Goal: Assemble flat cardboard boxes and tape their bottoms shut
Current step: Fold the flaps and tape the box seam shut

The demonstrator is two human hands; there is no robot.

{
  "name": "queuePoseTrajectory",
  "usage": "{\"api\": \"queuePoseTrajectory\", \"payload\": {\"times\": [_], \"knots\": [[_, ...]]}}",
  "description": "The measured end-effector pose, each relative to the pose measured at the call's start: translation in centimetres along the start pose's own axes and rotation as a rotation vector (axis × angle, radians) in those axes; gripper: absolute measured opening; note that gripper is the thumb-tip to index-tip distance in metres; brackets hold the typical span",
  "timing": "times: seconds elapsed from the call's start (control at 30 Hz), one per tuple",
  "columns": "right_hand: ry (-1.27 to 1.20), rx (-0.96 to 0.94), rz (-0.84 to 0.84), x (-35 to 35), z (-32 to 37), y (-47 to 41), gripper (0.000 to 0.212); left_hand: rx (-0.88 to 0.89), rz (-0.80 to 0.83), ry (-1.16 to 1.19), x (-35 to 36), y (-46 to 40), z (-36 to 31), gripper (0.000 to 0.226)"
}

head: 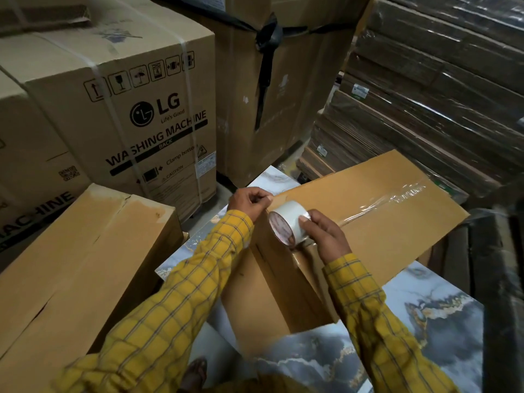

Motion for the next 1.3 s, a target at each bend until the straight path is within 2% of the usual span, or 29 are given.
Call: {"api": "queuePoseTrajectory", "payload": {"times": [0.07,0.17,0.27,0.33,0.53,0.67,0.83,0.9,0.97,1.03,1.13,1.2,1.3], "knots": [[0.04,-0.008,0.011,0.6,0.4,-0.9,0.024,-0.017,-0.018,0.01,-0.5,-1.0,0.3,0.012],[0.179,0.003,-0.023,0.3,-0.1,-1.2,0.02,-0.043,-0.028,0.021,-0.5,-0.6,-0.2,0.007],[0.409,0.032,-0.027,-0.4,-0.2,-0.9,0.038,-0.05,-0.059,0.032,-0.5,-0.2,0.2,0.012],[0.467,0.025,-0.046,-0.7,-0.2,-0.3,0.043,-0.063,-0.065,0.039,-0.4,-0.2,0.5,0.018],[0.256,0.033,-0.084,-0.2,-0.4,1.8,0.04,-0.122,-0.047,0.05,0.0,0.1,0.4,0.016],[0.138,0.056,-0.062,-0.5,-0.8,2.7,0.048,-0.111,-0.011,0.052,-0.1,0.2,0.9,0.017],[0.355,0.056,-0.094,-2.4,-1.1,3.5,0.045,-0.072,-0.097,0.021,0.2,0.4,0.3,0.01],[0.34,0.054,-0.084,-2.6,-1.4,4.2,0.044,-0.064,-0.118,0.014,0.4,0.6,0.4,0.01],[0.232,0.056,-0.056,-2.5,-1.4,4.9,0.03,-0.116,-0.134,0.028,0.4,0.6,0.7,0.009],[0.087,0.067,-0.044,-2.3,-1.1,5.6,0.015,-0.21,-0.144,0.084,0.2,0.5,1.3,0.024],[-0.019,0.073,-0.005,-2.2,-1.1,6.4,0.013,-0.222,-0.092,0.071,0.5,1.1,1.1,0.027],[0.011,0.062,0.015,-2.3,-1.0,6.5,0.008,-0.185,-0.088,0.083,0.5,1.4,1.0,0.027],[0.183,0.093,-0.01,-3.3,-1.5,6.4,0.006,-0.152,-0.119,0.101,0.6,1.7,0.6,0.026]]}}
Point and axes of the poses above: each hand's wrist, its own y-axis away from the middle knuckle, its own x-axis out of the palm, z = x × y, the point moved 6 cm from there along -y, towards the middle knuckle, and after that the axes turned 14 degrees about y, right-handed, at the moved point
